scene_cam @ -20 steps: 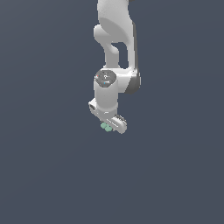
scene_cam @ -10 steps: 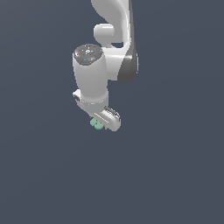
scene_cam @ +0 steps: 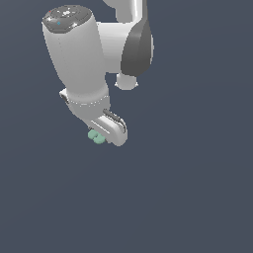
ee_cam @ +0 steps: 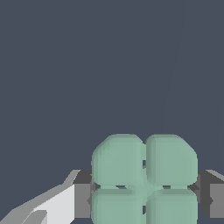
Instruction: Pick up the object and move it to a goal position.
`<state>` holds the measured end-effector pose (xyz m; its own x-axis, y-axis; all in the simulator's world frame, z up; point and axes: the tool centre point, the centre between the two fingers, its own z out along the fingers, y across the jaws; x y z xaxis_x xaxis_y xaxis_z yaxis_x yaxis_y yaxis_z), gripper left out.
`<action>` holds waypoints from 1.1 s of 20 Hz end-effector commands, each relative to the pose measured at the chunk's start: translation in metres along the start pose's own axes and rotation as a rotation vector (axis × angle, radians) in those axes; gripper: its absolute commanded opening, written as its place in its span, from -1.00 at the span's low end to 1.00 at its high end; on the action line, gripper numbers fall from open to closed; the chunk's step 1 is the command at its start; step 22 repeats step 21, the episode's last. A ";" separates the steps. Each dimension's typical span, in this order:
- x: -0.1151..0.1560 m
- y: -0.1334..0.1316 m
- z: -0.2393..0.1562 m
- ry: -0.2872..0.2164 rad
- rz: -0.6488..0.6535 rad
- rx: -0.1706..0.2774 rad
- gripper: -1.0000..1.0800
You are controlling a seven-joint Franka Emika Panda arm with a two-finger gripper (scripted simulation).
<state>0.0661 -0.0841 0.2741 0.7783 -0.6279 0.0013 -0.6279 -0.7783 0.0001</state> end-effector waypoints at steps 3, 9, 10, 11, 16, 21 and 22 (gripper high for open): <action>0.016 0.000 -0.025 -0.001 -0.001 0.000 -1.00; 0.030 -0.001 -0.047 -0.001 -0.001 0.000 -1.00; 0.032 -0.001 -0.049 -0.001 -0.001 0.000 -1.00; 0.033 -0.001 -0.052 -0.001 -0.001 0.000 -1.00; 0.038 -0.002 -0.059 -0.001 -0.001 0.000 -1.00; 0.040 -0.002 -0.061 -0.001 -0.001 0.000 -1.00; 0.040 -0.002 -0.061 -0.001 -0.001 0.000 -1.00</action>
